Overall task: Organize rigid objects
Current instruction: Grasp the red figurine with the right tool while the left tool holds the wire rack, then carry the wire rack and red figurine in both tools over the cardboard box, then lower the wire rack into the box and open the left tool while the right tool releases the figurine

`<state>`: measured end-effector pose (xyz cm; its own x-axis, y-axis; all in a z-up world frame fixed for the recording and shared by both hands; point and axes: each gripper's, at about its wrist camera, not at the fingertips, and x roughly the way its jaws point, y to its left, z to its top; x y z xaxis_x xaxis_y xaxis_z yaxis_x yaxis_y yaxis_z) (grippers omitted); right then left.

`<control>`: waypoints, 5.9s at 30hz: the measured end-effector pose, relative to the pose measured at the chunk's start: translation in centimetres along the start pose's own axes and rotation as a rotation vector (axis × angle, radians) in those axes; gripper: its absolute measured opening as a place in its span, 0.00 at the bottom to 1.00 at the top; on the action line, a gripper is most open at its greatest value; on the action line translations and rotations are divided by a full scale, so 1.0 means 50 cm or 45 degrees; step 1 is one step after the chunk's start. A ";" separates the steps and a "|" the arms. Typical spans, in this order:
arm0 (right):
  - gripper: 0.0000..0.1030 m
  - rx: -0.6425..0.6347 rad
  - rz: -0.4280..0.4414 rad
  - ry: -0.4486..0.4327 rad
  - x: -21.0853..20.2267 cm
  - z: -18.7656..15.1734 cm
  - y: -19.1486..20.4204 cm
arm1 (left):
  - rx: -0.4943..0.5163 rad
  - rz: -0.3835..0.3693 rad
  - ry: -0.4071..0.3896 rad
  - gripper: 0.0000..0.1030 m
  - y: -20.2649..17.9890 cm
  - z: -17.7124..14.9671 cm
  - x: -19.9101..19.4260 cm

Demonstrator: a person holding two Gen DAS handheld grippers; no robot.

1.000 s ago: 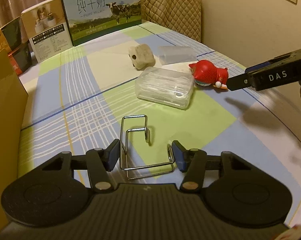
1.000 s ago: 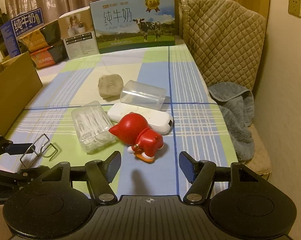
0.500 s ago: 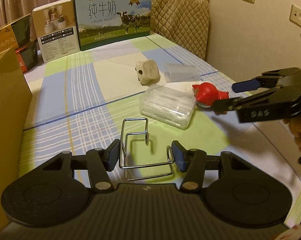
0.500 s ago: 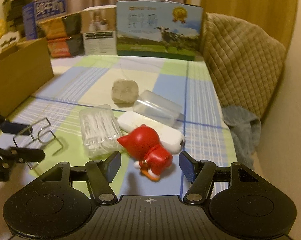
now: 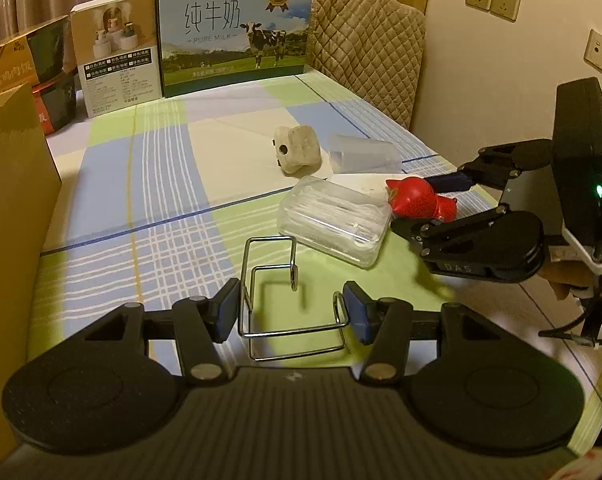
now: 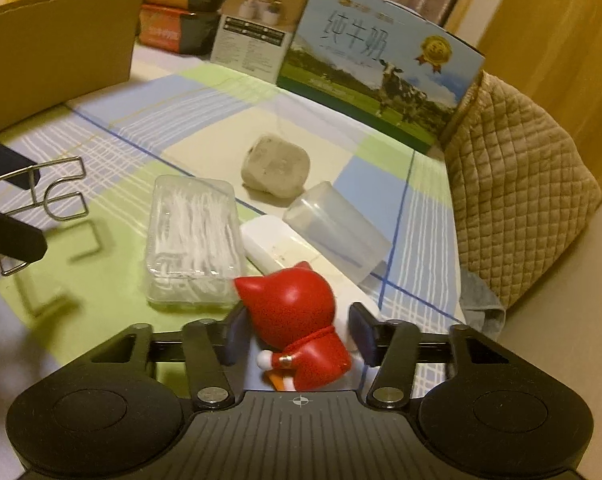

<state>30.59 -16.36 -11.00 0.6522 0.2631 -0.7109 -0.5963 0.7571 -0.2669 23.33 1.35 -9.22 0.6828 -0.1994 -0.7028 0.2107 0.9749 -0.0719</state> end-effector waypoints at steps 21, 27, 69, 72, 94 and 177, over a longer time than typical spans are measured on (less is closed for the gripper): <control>0.40 0.564 0.166 0.006 -0.125 0.015 -0.031 | -0.028 -0.002 -0.013 0.49 -0.002 -0.010 -0.030; 0.40 0.642 0.192 -0.037 -0.177 0.009 -0.009 | 0.020 0.016 -0.040 0.49 -0.017 -0.002 -0.056; 0.41 0.676 0.334 -0.170 -0.302 0.010 0.123 | -0.093 0.116 -0.111 0.49 0.029 -0.018 -0.291; 0.41 0.679 0.349 -0.154 -0.306 0.016 0.132 | -0.094 0.125 -0.109 0.49 0.036 -0.016 -0.301; 0.41 0.550 0.509 -0.241 -0.385 0.234 0.243 | -0.143 0.252 -0.213 0.49 0.213 0.030 -0.488; 0.41 0.376 0.632 -0.063 -0.161 0.443 0.484 | -0.219 0.430 0.055 0.53 0.536 -0.063 -0.410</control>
<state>21.28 13.10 2.70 0.3530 0.6514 -0.6717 -0.6849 0.6690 0.2888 12.80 31.86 1.04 0.6631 0.1365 -0.7360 -0.1442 0.9881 0.0533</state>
